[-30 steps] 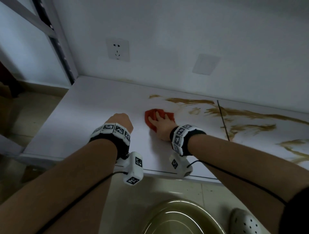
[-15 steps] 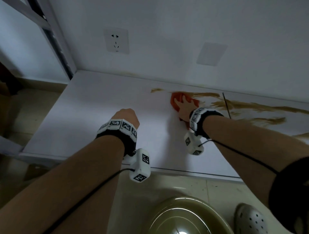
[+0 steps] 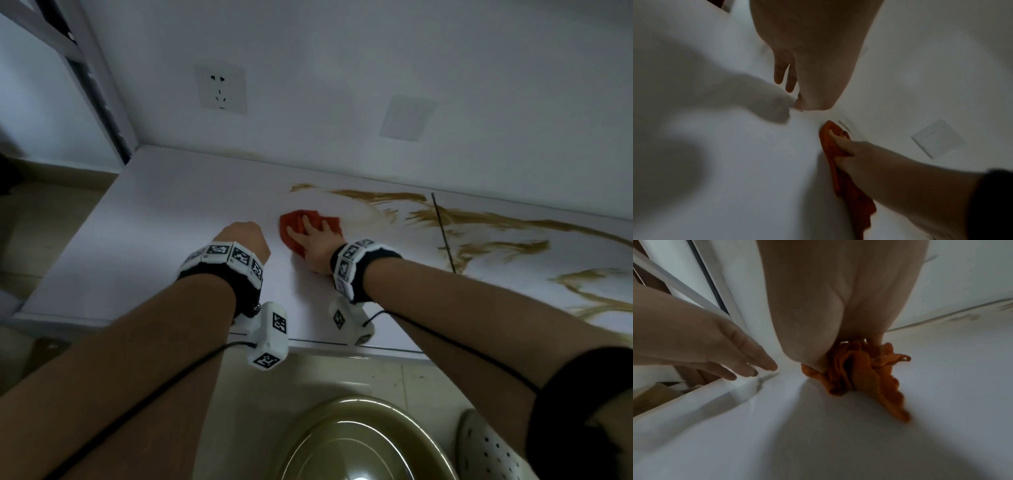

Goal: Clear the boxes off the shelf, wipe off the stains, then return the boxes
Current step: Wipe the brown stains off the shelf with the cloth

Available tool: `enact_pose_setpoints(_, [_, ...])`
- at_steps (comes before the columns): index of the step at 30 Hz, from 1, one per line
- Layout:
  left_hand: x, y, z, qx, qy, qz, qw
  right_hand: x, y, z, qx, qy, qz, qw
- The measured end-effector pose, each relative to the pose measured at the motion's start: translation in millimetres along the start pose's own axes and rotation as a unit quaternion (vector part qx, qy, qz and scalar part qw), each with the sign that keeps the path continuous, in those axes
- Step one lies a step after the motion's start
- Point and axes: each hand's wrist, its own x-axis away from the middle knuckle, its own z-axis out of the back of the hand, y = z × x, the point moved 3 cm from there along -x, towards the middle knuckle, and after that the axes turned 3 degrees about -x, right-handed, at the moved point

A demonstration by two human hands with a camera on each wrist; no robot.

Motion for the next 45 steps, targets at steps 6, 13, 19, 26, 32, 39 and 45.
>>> enact_pose_setpoints(6, [-11.3,4.6,-9.4,0.005,-0.013,-0.027,1.000,-13.8,32.6,28.9,-0.013,-0.001,-0.079,0.997])
enact_pose_setpoints(13, [-15.5,2.9,-17.0,0.001,0.002,-0.034,0.999,5.8,41.2,8.4,-0.029,0.017,-0.084,0.996])
enact_pose_setpoints(19, [-17.7,2.5,-9.3,0.027,0.003,-0.026,0.999,-13.4,-5.6,0.7,0.021,0.028,0.046,0.998])
enact_pose_setpoints(26, [-30.3,-17.1,-2.1,0.006,0.015,0.016,1.000,-51.4,-30.4,28.8,0.024,0.032,0.045,0.998])
enact_pose_setpoints(32, [-42.6,-16.4,-10.3,-0.011,0.015,-0.008,1.000,-83.8,-25.6,59.1,0.033,0.031,0.025,0.999])
enact_pose_setpoints(39, [-48.4,-15.8,-6.9,-0.007,0.029,-0.015,0.999,-79.7,32.9,64.2,0.008,0.055,-0.055,0.997])
enact_pose_setpoints(45, [-46.6,18.2,11.2,-0.006,0.039,-0.032,0.999,-32.6,35.8,27.0,-0.003,0.059,-0.042,0.997])
